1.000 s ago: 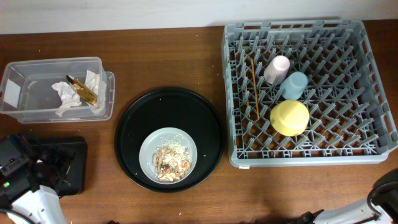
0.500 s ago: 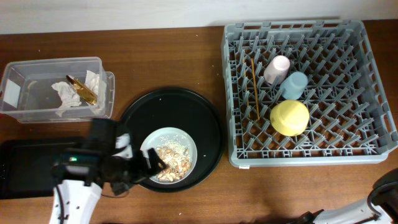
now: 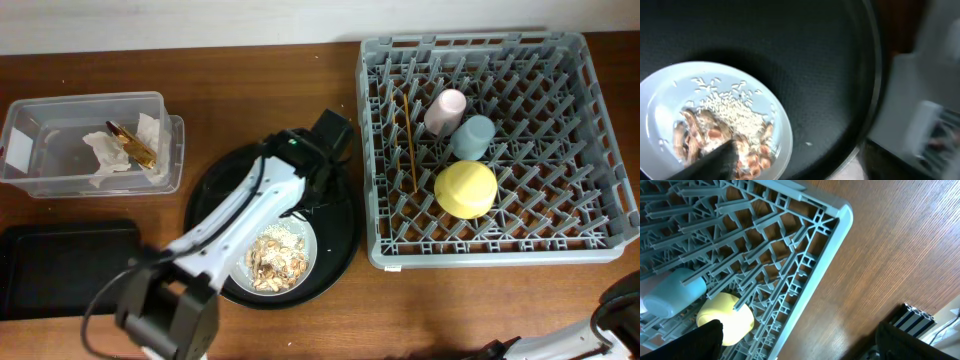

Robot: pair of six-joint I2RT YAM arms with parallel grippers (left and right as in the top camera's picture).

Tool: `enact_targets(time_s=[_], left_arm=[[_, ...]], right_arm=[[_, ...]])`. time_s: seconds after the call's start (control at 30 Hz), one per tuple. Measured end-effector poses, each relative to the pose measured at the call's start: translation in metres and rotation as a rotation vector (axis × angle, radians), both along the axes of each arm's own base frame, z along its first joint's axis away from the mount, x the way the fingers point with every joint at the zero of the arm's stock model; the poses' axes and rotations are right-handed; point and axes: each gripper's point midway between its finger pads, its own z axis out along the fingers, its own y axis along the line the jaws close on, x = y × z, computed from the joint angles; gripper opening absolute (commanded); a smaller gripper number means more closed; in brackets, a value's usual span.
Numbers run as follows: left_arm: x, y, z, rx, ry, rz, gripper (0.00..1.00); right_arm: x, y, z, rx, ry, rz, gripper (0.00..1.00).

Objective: Sort waste into correct bins and load items into the dishwasher rack
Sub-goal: 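Reach the left gripper to the white plate and grasp its rim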

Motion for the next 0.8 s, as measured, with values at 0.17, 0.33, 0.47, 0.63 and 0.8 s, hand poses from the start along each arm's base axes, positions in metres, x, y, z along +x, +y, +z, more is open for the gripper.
enact_targets(time_s=[0.17,0.33,0.47,0.63,0.8], left_arm=[[-0.004,0.005,-0.064,0.103,0.130,0.062,0.46],[-0.022,0.005,-0.095,0.152,0.236,0.115,0.40],[-0.032,-0.009,-0.096,0.154,0.230,0.109,0.34],[-0.039,-0.007,-0.094,0.191,0.232,0.112,0.16],[-0.045,0.002,-0.092,0.246,0.243,0.105,0.16]], right_arm=[[0.000,0.000,0.000,0.000,0.000,0.000,0.98],[0.000,0.000,0.000,0.000,0.000,0.000,0.98],[0.000,0.000,0.000,0.000,0.000,0.000,0.99],[0.000,0.000,0.000,0.000,0.000,0.000,0.98],[0.000,0.000,0.000,-0.001,0.000,0.000,0.98]])
